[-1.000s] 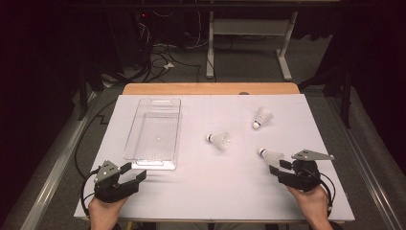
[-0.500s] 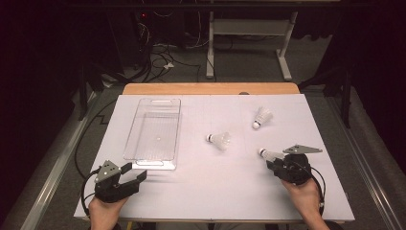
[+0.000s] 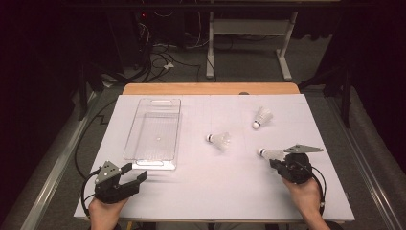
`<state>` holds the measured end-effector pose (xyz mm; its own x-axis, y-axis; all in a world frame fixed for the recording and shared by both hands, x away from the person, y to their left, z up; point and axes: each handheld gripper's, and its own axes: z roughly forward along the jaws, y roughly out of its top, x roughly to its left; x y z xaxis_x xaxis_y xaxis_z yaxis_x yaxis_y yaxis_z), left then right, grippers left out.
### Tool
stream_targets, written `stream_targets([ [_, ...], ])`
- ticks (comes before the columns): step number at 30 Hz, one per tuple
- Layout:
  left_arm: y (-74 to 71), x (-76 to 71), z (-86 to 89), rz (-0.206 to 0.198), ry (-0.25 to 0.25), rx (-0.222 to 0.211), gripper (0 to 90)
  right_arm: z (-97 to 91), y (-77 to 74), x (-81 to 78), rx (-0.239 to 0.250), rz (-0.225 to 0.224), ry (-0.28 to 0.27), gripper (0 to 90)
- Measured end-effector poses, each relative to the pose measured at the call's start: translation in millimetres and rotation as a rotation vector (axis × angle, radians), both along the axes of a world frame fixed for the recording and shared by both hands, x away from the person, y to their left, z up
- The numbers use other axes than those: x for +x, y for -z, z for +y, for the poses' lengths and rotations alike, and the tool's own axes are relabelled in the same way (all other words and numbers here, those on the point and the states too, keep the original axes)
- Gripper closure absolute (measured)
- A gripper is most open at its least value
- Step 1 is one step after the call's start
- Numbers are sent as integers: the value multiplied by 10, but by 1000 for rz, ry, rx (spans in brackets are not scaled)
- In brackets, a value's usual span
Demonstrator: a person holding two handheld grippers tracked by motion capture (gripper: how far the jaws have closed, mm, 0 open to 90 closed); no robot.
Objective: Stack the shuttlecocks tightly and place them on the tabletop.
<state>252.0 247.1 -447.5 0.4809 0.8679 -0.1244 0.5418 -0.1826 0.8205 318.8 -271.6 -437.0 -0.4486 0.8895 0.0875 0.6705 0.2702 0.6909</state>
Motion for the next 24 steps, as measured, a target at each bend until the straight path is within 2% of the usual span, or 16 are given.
stream_targets([
  [14, 2, -15, -17, -2, -2, 10, 352, -3, -41, -6, -4, -14, -49, 900],
  [24, 1, -17, -19, -3, 1, 10, 351, 86, -84, 32, 3, -21, -90, 900],
])
